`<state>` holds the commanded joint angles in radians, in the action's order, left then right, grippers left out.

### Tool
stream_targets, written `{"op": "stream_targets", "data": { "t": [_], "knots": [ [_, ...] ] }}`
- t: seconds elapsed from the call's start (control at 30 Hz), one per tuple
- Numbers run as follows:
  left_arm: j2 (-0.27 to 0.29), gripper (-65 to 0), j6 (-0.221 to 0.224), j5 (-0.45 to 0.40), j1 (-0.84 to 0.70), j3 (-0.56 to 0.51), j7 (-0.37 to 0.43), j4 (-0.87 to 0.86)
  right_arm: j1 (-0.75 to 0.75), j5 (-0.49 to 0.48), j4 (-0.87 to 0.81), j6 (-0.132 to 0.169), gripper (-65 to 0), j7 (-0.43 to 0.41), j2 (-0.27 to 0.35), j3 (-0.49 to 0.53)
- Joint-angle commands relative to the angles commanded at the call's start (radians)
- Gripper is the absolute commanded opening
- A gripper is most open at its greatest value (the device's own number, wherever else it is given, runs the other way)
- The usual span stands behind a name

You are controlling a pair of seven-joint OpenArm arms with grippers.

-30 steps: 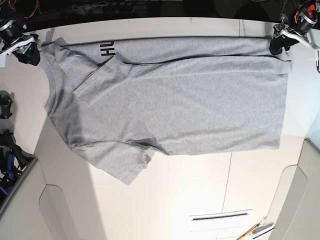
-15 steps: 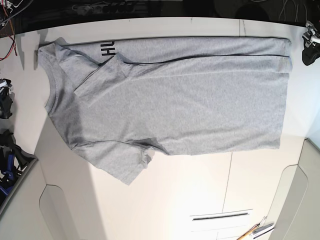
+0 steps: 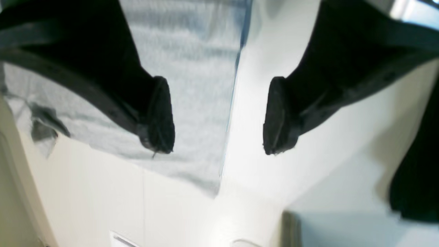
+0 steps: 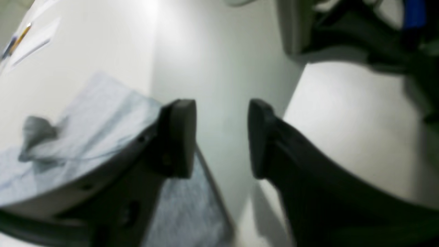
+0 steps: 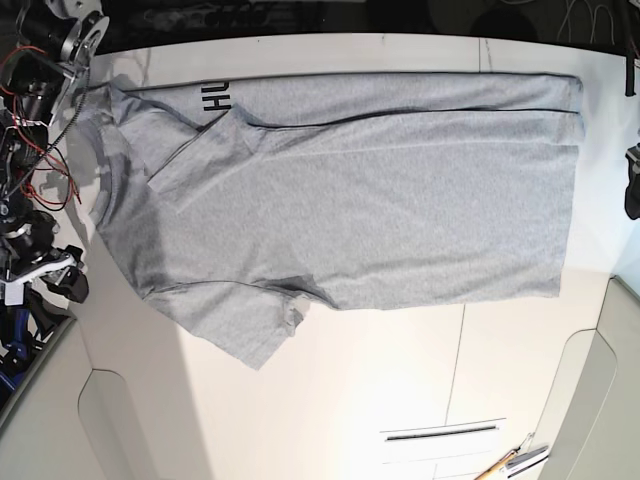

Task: Fold the T-shirt properly
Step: 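Move both grippers to the hem corners of the shirt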

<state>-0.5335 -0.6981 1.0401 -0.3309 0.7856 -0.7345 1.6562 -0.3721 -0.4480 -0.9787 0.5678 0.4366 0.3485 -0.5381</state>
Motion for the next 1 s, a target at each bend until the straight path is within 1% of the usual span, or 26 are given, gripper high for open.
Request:
{"op": "stream_targets", "data": {
  "t": [0.07,0.1,0.2,0.33,0.43,0.5,0.6,0.73,0.87,0.93,1.0],
  "knots": [
    [-0.021,-21.3,0.0,-0.085,0.055,-0.076,0.059,-0.024,-0.039,0.001,0.076,0.0,-26.9,-0.026,0.0,0.021],
    [-0.031,-21.3,0.0,-0.121,0.088,-0.116,0.085,-0.048,-0.056,0.006,0.107,0.0,-25.6,-0.03,0.0,0.026],
    [-0.047,-21.3,0.0,-0.219,0.211,-0.235,0.136,-0.162,-0.088,0.038,0.163,0.001,-25.5,-0.041,-0.008,0.03],
    [-0.06,-21.3,0.0,-0.304,0.391,-0.38,0.187,-0.379,-0.09,0.046,0.179,0.001,-25.5,-0.04,-0.026,0.03],
    [-0.06,-21.3,0.0,-0.362,0.516,-0.463,0.237,-0.562,-0.086,0.053,0.18,0.001,-25.5,-0.04,-0.034,0.03],
    [-0.06,-21.3,0.0,-0.38,0.588,-0.506,0.242,-0.679,-0.084,0.052,0.18,0.001,-25.5,-0.04,-0.033,0.03],
    [-0.06,-21.3,0.0,-0.381,0.668,-0.553,0.249,-0.829,-0.084,0.052,0.18,0.001,-25.5,-0.04,-0.034,0.034],
    [-0.059,-21.3,0.0,-0.41,0.719,-0.572,0.311,-0.968,-0.081,0.052,0.18,0.001,-25.5,-0.04,-0.034,0.071],
    [-0.05,-21.3,0.0,-0.416,0.724,-0.573,0.308,-0.987,-0.082,0.052,0.18,0.001,-25.5,-0.04,-0.047,0.106],
    [-0.037,-21.3,0.0,-0.412,0.724,-0.573,0.306,-0.987,-0.081,0.056,0.18,0.001,-25.5,-0.04,-0.066,0.117],
    [-0.023,-21.3,0.0,-0.412,0.724,-0.573,0.305,-0.987,-0.079,0.084,0.18,0.001,-25.5,-0.04,-0.091,0.122]
  ]
}}
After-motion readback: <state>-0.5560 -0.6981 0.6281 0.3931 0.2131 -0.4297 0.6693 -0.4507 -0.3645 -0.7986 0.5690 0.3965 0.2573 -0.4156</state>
